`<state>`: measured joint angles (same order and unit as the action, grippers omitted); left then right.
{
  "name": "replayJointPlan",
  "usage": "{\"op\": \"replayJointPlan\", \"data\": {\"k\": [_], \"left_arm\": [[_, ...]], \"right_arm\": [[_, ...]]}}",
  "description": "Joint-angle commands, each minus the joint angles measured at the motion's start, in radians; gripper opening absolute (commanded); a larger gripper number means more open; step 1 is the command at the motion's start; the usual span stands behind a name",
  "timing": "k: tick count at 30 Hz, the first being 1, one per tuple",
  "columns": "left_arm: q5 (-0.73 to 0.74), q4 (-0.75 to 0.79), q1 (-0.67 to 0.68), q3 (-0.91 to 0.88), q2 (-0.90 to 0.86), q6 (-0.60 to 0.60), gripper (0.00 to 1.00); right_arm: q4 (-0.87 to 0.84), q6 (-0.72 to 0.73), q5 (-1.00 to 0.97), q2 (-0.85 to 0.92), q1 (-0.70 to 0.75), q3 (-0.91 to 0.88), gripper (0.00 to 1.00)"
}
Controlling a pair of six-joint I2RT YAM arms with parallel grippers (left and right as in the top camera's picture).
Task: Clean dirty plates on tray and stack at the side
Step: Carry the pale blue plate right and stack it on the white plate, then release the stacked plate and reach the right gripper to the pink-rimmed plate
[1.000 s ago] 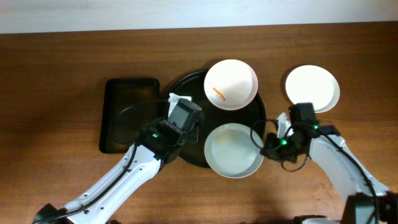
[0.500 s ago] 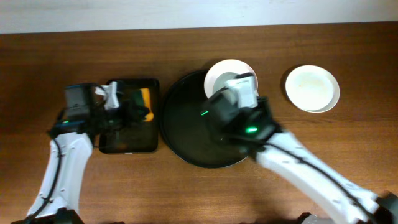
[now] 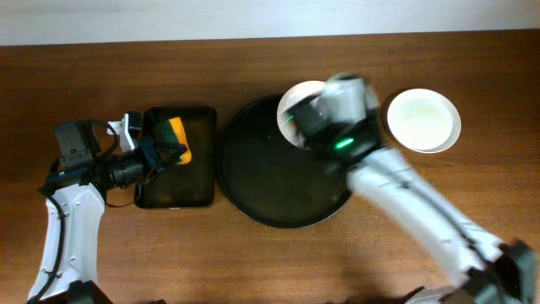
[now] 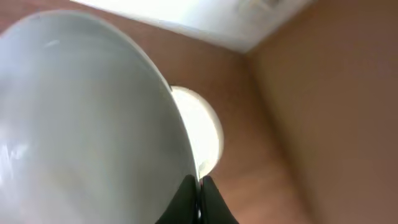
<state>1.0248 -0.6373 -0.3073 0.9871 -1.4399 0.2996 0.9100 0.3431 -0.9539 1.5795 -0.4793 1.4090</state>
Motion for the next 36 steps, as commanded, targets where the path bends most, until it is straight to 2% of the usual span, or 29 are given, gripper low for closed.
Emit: {"op": "replayJointPlan", "data": {"k": [1,2,3,5,8,10,12,14,15,16,17,19,21,23,25,27,29,33,36], "left_arm": [[0.007,-0.024,-0.001,-0.001,0.011,-0.018,0.05],[-0.015,-0.031,0.000,-0.001,0.011,-0.019,0.00],[-0.053,-0.043,0.000,-0.001,0.011,-0.019,0.00],[-0.064,-0.049,0.000,-0.001,0.011,-0.019,0.00],[-0.092,-0.049,0.000,-0.001,0.011,-0.018,0.00],[-0.129,-0.049,0.000,-0.001,0.011,-0.018,0.00],[-0.129,-0.049,0.000,-0.001,0.011,-0.018,0.00],[-0.132,-0.049,0.000,-0.001,0.011,-0.018,0.00],[-0.133,-0.049,0.005,-0.001,0.011,-0.018,0.00],[-0.137,-0.048,0.008,-0.001,0.011,-0.019,0.00],[-0.145,-0.048,0.010,-0.001,0.011,-0.019,0.00],[-0.192,-0.049,0.013,-0.001,0.011,-0.019,0.00],[-0.230,-0.049,0.013,-0.001,0.011,-0.019,0.00],[-0.235,-0.050,0.013,-0.001,0.011,-0.019,0.00],[-0.245,-0.053,0.040,-0.001,0.011,-0.029,0.00],[-0.299,-0.054,0.078,-0.001,0.011,-0.029,0.02],[-0.351,-0.055,0.117,-0.001,0.011,-0.029,0.09],[-0.477,-0.053,0.162,-0.001,0.011,-0.029,0.09],[-0.481,-0.052,0.163,-0.001,0.011,-0.029,0.09]], "right_arm": [[-0.018,-0.053,0.639,-0.009,0.418,0.023,0.04],[-0.033,-0.059,0.784,0.014,0.550,0.023,0.04],[-0.059,-0.059,0.939,0.055,0.714,0.021,0.04],[-0.130,-0.060,1.171,0.169,0.941,0.021,0.04],[-0.220,-0.112,1.371,0.340,1.078,0.021,0.04],[-0.249,-0.124,1.375,0.398,1.090,0.021,0.04],[-0.298,-0.156,1.395,0.418,1.071,0.021,0.05],[-0.314,-0.156,1.395,0.417,1.048,0.022,0.14],[-0.317,-0.156,1.387,0.417,1.030,0.022,0.30],[-0.320,-0.156,1.388,0.417,1.020,0.022,0.54],[-0.313,-0.157,1.388,0.417,1.009,0.026,0.65],[-0.245,-0.208,1.400,0.416,0.986,0.069,0.67],[-0.084,-0.449,1.482,0.416,0.911,0.196,0.68],[0.006,-0.597,1.497,0.417,0.796,0.284,0.86],[-0.031,-0.705,1.484,0.426,0.653,0.290,0.88],[-0.091,-0.718,1.387,0.449,0.563,0.290,0.87],[-0.177,-0.718,1.304,0.493,0.486,0.290,0.85],[-0.299,-0.716,1.297,0.587,0.441,0.290,0.78],[-0.330,-0.716,1.315,0.662,0.441,0.290,0.68]]}}
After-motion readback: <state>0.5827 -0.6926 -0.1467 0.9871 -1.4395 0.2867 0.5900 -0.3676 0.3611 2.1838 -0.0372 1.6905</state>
